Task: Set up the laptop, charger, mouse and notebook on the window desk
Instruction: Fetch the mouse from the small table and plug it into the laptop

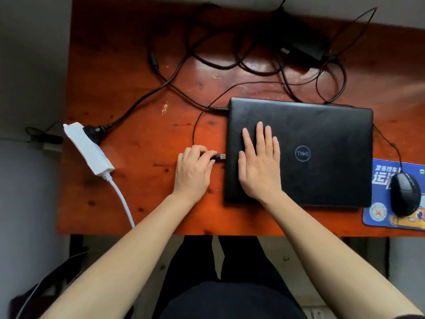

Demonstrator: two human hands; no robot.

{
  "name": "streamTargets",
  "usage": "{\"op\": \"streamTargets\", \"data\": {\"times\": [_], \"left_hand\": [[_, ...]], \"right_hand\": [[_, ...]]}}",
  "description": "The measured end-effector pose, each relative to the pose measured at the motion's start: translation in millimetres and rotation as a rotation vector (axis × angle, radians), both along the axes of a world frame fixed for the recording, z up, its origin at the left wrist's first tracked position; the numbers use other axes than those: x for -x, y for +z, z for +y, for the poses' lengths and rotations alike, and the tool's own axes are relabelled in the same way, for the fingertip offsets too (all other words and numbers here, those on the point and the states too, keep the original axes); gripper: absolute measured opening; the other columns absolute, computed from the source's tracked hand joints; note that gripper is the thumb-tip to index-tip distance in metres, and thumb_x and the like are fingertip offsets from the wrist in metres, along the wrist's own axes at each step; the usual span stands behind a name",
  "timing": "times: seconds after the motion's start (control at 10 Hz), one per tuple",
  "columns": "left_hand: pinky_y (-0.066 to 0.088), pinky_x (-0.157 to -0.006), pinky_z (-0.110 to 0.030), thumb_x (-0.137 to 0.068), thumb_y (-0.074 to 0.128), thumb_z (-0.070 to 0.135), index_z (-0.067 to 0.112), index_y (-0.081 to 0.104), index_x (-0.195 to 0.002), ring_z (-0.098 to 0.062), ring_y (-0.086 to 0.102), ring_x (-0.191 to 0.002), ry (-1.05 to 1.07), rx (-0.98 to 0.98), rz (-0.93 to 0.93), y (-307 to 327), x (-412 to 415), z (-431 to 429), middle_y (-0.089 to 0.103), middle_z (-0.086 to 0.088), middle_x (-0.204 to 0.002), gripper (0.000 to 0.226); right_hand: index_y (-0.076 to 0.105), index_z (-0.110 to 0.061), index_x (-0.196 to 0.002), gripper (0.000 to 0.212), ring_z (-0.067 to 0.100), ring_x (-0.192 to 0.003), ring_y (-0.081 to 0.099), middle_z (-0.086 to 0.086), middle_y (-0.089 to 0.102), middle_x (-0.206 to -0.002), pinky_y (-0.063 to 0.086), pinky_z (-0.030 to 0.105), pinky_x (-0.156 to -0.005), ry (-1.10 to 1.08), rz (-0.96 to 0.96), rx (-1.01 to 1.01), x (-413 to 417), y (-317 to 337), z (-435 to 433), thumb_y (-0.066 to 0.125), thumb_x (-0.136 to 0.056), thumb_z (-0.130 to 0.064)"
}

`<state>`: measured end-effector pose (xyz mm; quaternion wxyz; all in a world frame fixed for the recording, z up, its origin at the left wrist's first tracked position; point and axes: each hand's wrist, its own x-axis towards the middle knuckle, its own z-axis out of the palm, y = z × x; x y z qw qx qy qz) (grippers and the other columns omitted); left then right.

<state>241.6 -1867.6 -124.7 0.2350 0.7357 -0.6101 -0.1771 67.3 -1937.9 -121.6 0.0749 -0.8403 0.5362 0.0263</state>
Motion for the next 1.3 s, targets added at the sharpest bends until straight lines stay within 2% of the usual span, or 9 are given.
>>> {"op": "streamTargets", "data": {"times": [0.2,0.4,0.6,0.8,1.0,1.1,1.2,1.3], "left_hand": [[0.04,-0.071,-0.041,-0.094,0.063,0.015,0.013,0.073,-0.111,-0.027,0.056,-0.09,0.04,0.044,-0.021,-7,9,2,0.064,-0.008,-0.101,0.02],[0.043,-0.071,-0.046,-0.094,0.059,0.006,0.006,0.07,-0.111,-0.032,0.057,-0.088,-0.107,0.097,-0.024,-8,0,-5,0.063,-0.012,-0.1,0.021],[0.043,-0.069,-0.042,-0.093,0.059,0.003,0.002,0.069,-0.11,-0.031,0.054,-0.084,-0.216,0.136,-0.081,-6,-2,-9,0.063,-0.013,-0.098,0.019],[0.046,-0.071,-0.044,-0.094,0.058,0.0,-0.002,0.068,-0.111,-0.032,0.053,-0.083,-0.198,0.139,-0.03,-9,2,-11,0.062,-0.016,-0.098,0.02],[0.046,-0.072,-0.045,-0.097,0.058,0.013,0.003,0.066,-0.12,-0.029,0.055,-0.089,-0.148,0.161,-0.08,-15,4,-4,0.063,-0.014,-0.104,0.026],[0.044,-0.078,-0.038,-0.098,0.06,0.028,0.006,0.059,-0.129,-0.027,0.054,-0.097,-0.03,0.135,-0.139,-19,7,-1,0.061,-0.015,-0.117,0.039],[0.043,-0.078,-0.038,-0.099,0.058,0.033,0.008,0.065,-0.118,-0.025,0.052,-0.099,0.01,0.136,-0.156,-21,7,-2,0.061,-0.012,-0.114,0.032],[0.043,-0.076,-0.039,-0.1,0.056,0.026,0.007,0.069,-0.11,-0.026,0.051,-0.098,-0.051,0.151,-0.152,-21,6,-2,0.063,-0.01,-0.11,0.025]], "right_hand": [[0.027,-0.014,-0.158,0.059,0.038,-0.154,0.01,0.022,0.015,-0.166,0.012,0.052,-0.125,-0.005,-0.039,0.07,-2,-5,2,0.033,-0.103,-0.032],[0.028,-0.015,-0.158,0.058,0.037,-0.155,0.011,0.022,0.016,-0.166,0.012,0.052,-0.125,-0.005,-0.052,0.105,-1,-8,2,0.033,-0.103,-0.032],[0.029,-0.015,-0.158,0.057,0.037,-0.155,0.011,0.021,0.016,-0.166,0.013,0.052,-0.124,-0.011,-0.075,0.12,0,-10,2,0.033,-0.104,-0.032],[0.029,-0.015,-0.158,0.057,0.037,-0.154,0.013,0.021,0.017,-0.166,0.013,0.052,-0.124,-0.005,-0.086,0.131,0,-10,2,0.034,-0.104,-0.032],[0.03,-0.014,-0.158,0.057,0.037,-0.154,0.013,0.021,0.018,-0.166,0.013,0.052,-0.124,-0.002,-0.101,0.13,1,-11,2,0.035,-0.104,-0.032],[0.029,-0.014,-0.158,0.057,0.037,-0.154,0.012,0.021,0.018,-0.166,0.012,0.052,-0.125,0.005,-0.112,0.126,2,-11,2,0.035,-0.104,-0.032],[0.03,-0.014,-0.158,0.057,0.037,-0.154,0.012,0.021,0.018,-0.166,0.012,0.052,-0.125,0.006,-0.126,0.124,3,-12,1,0.036,-0.104,-0.032],[0.03,-0.014,-0.157,0.057,0.037,-0.154,0.012,0.021,0.018,-0.166,0.012,0.052,-0.125,0.0,-0.134,0.125,3,-13,2,0.036,-0.104,-0.032]]}}
